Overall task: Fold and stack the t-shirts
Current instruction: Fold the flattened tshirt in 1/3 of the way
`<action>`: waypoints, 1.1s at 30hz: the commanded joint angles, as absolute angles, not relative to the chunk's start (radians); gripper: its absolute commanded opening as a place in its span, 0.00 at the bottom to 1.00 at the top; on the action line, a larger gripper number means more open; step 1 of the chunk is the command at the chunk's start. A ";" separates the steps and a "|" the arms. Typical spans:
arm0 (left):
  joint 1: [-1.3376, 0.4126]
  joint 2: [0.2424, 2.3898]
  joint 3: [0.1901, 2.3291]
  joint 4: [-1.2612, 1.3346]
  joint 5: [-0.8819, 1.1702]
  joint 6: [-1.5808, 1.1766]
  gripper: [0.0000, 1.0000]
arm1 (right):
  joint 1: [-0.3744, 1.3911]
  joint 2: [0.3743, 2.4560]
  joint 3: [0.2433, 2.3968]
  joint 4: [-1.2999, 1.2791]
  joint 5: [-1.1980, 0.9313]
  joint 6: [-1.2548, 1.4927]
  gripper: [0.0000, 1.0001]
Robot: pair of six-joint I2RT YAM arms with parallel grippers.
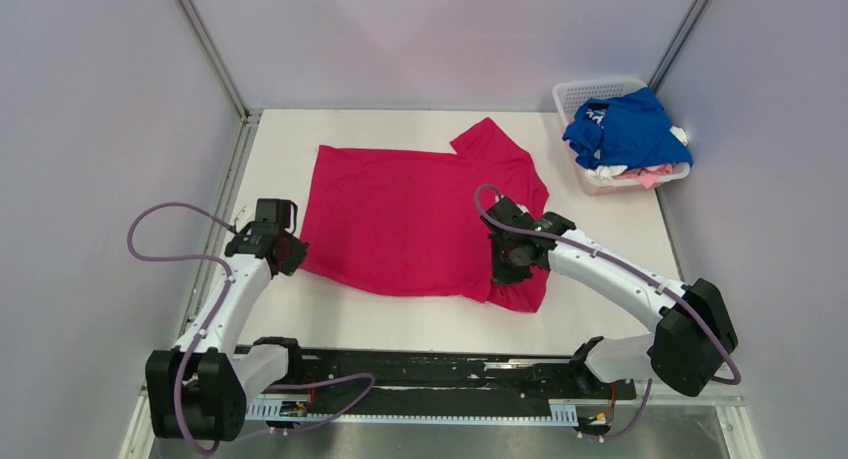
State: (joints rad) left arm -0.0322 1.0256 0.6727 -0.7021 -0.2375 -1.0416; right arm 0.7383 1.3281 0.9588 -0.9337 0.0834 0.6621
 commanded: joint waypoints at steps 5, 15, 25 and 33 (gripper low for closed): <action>-0.024 1.154 0.807 -0.643 -0.269 -1.029 0.00 | 0.619 1.364 1.089 -0.892 0.108 0.524 0.00; 0.032 1.285 0.900 -0.577 -0.256 -1.026 0.00 | 0.504 1.464 1.192 -0.845 0.083 0.422 0.00; 0.046 1.451 0.969 -0.509 -0.219 -0.977 0.00 | 0.458 1.586 1.261 -0.758 0.029 0.038 0.00; 0.047 1.572 1.023 -0.472 -0.209 -0.945 0.00 | 0.447 1.685 1.276 -0.615 0.144 -0.467 0.00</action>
